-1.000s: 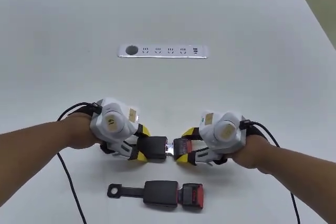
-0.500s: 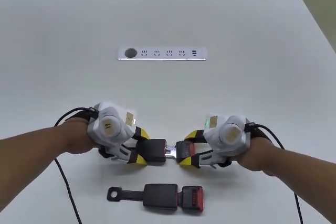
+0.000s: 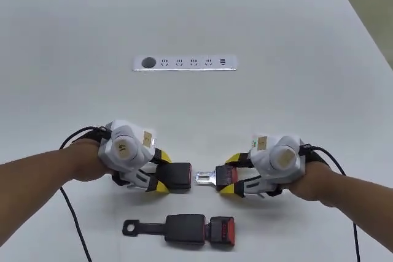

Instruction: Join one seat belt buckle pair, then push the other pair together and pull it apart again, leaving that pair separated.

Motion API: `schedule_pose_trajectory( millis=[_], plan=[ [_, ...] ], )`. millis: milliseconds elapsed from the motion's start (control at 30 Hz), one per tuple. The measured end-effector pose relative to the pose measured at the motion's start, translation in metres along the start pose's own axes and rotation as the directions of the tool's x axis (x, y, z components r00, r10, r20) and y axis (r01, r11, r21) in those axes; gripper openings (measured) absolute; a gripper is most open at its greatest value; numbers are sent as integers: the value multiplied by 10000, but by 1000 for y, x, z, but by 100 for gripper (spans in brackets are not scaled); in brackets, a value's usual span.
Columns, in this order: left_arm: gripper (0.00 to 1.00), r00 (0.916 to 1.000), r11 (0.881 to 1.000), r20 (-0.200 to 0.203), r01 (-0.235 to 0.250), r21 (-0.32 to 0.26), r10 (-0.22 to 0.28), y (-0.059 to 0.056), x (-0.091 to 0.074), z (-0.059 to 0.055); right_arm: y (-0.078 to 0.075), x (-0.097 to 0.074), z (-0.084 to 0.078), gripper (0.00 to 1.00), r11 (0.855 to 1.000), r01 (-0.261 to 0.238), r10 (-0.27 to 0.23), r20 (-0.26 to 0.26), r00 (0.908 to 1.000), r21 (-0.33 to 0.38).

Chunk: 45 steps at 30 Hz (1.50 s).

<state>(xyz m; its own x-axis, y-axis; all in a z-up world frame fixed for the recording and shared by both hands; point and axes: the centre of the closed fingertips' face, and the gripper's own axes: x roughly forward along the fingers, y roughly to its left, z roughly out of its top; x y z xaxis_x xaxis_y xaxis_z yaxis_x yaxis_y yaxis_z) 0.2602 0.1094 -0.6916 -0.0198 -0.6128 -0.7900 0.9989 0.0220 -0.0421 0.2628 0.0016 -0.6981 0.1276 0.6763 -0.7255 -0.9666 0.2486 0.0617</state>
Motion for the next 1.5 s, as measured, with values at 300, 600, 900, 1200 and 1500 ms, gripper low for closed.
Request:
schedule_pose_trajectory(
  millis=[300,600,900,1200,1500],
  plan=[
    [33,10000,10000,-36,-5,-31,5,0,0,2,0,-12,-11,34,10000,36,-36,-19,10000,23],
    [33,10000,9999,-20,-56,-124,56,0,-1,3,-4,-26,-21,35,9999,84,-83,-84,9999,94],
    [33,10000,9999,-18,-61,-142,61,0,-2,6,-7,-36,-30,35,9998,139,-138,-139,9998,127],
    [33,10000,9999,-5,-57,-156,57,1,-2,4,-9,-46,-37,35,9996,209,-205,-182,9996,196],
    [33,10000,9999,-14,-28,-127,28,2,-1,3,-11,-53,-45,35,9988,351,-344,-179,9992,348]
  ],
)
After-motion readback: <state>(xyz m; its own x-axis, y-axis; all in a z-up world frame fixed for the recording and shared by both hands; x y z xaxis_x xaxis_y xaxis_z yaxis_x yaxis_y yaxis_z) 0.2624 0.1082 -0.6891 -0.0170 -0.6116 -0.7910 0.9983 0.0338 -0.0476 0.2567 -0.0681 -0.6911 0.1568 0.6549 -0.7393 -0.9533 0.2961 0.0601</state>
